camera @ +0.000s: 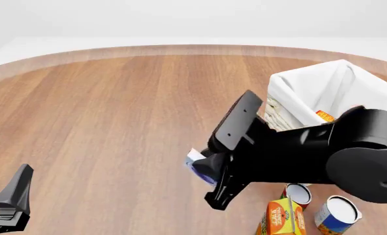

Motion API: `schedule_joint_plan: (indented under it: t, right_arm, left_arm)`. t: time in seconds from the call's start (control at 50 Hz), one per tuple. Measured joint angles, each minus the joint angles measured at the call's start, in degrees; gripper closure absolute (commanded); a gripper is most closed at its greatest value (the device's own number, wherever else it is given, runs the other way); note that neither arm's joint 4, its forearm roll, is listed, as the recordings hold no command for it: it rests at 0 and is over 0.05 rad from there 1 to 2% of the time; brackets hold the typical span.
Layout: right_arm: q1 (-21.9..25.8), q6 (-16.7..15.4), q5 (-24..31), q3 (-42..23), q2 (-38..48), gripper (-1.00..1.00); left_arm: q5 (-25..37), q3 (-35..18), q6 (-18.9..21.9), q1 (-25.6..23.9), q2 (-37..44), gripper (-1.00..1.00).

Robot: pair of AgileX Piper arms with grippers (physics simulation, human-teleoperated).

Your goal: Pick up the cream cheese box and the butter, and put them in the basket.

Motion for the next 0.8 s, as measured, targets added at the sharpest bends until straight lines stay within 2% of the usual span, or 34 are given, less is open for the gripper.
schedule_joint_plan:
  t: [0.32,0.8]
  right_arm:
    - [-4.7,-1.0,5.6,-4.3,-8.7,1.00]
    - [-17.5,-1.6,11.6,-11.7,-17.3,1.00]
  left_arm:
    - [0.0,0.0,0.0,0.0,0.0,-1.00]
    - [0.0,0.0,0.0,0.0,0.0,-1.00]
